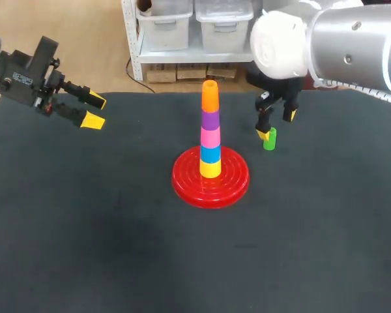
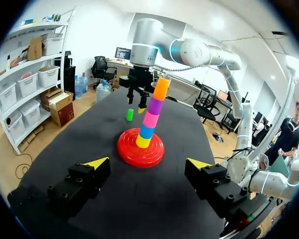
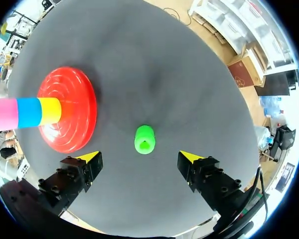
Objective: Pick up and stack the cylinders on the red base in this order: pink,purple,orange,green
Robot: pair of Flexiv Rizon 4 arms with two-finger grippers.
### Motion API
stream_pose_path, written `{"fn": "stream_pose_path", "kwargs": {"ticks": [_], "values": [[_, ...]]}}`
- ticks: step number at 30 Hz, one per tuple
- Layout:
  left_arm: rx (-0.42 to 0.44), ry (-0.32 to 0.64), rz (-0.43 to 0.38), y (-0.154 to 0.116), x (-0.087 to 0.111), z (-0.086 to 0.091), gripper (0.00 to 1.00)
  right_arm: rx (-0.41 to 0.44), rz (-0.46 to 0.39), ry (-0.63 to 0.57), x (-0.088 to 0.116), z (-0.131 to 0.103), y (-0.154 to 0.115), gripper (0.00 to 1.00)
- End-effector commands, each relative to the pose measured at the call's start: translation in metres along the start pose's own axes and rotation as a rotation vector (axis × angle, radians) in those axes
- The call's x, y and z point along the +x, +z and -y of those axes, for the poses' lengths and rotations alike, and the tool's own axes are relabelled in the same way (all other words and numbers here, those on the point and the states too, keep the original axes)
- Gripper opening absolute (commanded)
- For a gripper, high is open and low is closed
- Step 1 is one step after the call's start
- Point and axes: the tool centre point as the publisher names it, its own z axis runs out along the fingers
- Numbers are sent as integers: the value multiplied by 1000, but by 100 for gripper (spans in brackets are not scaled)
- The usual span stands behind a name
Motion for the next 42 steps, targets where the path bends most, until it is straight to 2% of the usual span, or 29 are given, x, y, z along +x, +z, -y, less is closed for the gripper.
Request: {"fn": "stream_pose_path", "kwargs": {"ticks": [1,32,34,36,38,39,42], "values": [[5,2,0,0,1,-2,100,10,25,5,6,-3,4,100],[5,2,0,0,1,-2,100,24,51,16,-19,14,14,100],[5,2,0,0,1,-2,100,25,53,17,-19,14,15,90],[5,2,0,0,1,-2,100,26,56,20,-19,14,16,69],[5,2,0,0,1,-2,100,27,59,22,-19,14,17,58],[5,2,0,0,1,-2,100,33,60,23,-19,13,17,56],[5,2,0,0,1,-2,100,35,63,25,-18,11,18,57]]}}
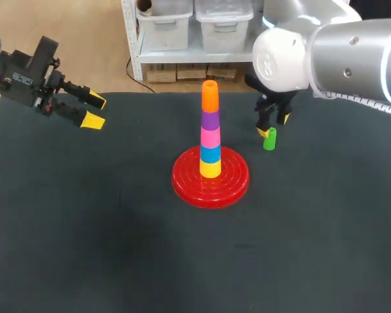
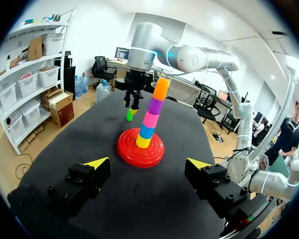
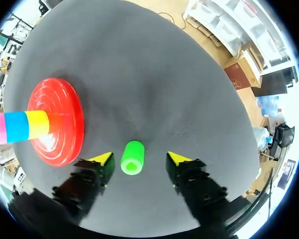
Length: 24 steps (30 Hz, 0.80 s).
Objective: Pick up and stack the cylinders on the red base in this order: pink,purple,orange,green
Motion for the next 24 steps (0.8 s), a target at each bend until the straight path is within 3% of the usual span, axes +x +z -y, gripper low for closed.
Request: {"fn": "stream_pose_path", "kwargs": {"ticks": [1,16,19,21,22,23,24], "values": [[5,2,0,0,1,-2,100,8,7,2,2,-3,1,55],[5,2,0,0,1,-2,100,8,9,-4,4,-5,6,49],[5,2,0,0,1,-2,100,6,9,-7,4,-7,7,44],[5,2,0,0,1,-2,100,6,9,-9,4,-8,8,30],[5,2,0,0,1,-2,100,7,15,-9,4,-9,7,19],[5,2,0,0,1,-2,100,14,21,-8,4,-9,6,0],[5,2,0,0,1,-2,100,17,25,-9,4,-10,3,0]]}}
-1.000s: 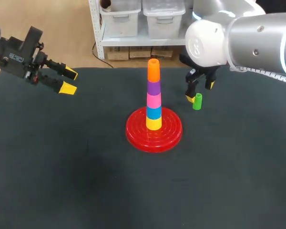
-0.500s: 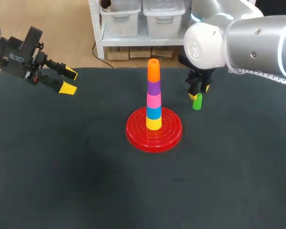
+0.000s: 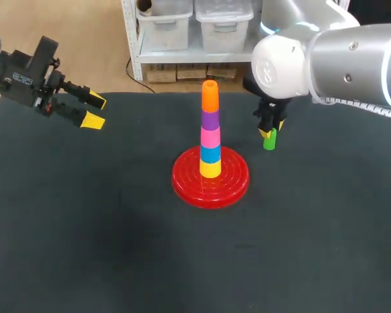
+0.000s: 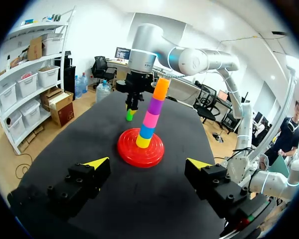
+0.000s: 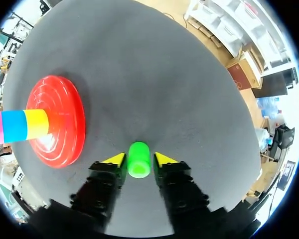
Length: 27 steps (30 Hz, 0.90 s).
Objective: Pick up and stack the cylinders on the red base in this order: pink,purple,orange,green
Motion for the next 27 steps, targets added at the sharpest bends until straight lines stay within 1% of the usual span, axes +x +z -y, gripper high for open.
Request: {"fn": "stream_pose_path", "kwargs": {"ticks": [1,3,5,8,10,13,15,16,18,20,21,24,27], "values": [[5,2,0,0,1,-2,100,21,24,-1,4,-4,-7,0],[5,2,0,0,1,-2,100,31,33,1,4,-6,-18,0],[5,2,0,0,1,-2,100,44,52,8,3,-7,-35,0],[5,2,0,0,1,-2,100,65,97,-29,-2,-10,-74,0],[5,2,0,0,1,-2,100,65,117,-88,-7,-16,-105,0],[5,2,0,0,1,-2,100,67,169,-218,-15,-28,-155,0],[5,2,0,0,1,-2,100,78,192,-335,-20,-41,-190,0],[5,2,0,0,1,-2,100,76,199,-401,-22,-49,-206,0],[5,2,0,0,1,-2,100,100,196,-512,-24,-65,-237,0],[5,2,0,0,1,-2,100,120,198,-601,-24,-81,-263,0],[5,2,0,0,1,-2,100,148,194,-639,-23,-89,-273,0],[5,2,0,0,1,-2,100,172,182,-747,-22,-112,-294,0],[5,2,0,0,1,-2,100,172,167,-817,-21,-129,-303,0]]}}
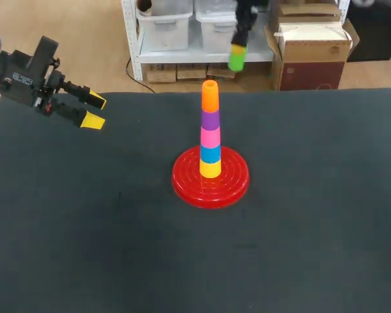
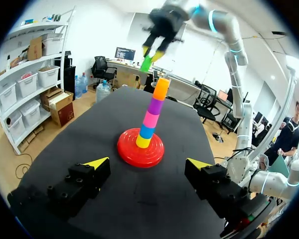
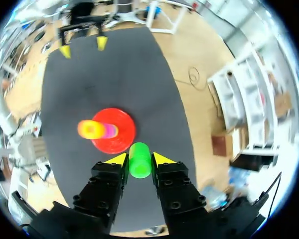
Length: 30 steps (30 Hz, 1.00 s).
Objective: Pick up and stack the cylinders on the red base in this order: pink,purple,orange,green
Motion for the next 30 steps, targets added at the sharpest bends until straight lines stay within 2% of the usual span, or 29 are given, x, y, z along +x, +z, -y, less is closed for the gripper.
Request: {"fn": "stream_pose_path", "kwargs": {"ticks": [1,8,14,30], "values": [[5,2,0,0,1,-2,100,38,-19,-276,-9,-29,-46,0],[5,2,0,0,1,-2,100,11,-37,-363,-18,-47,-53,0],[5,2,0,0,1,-2,100,4,-38,-384,-20,-58,-54,0],[5,2,0,0,1,-2,100,-72,-70,-418,-30,-68,-39,0]]}}
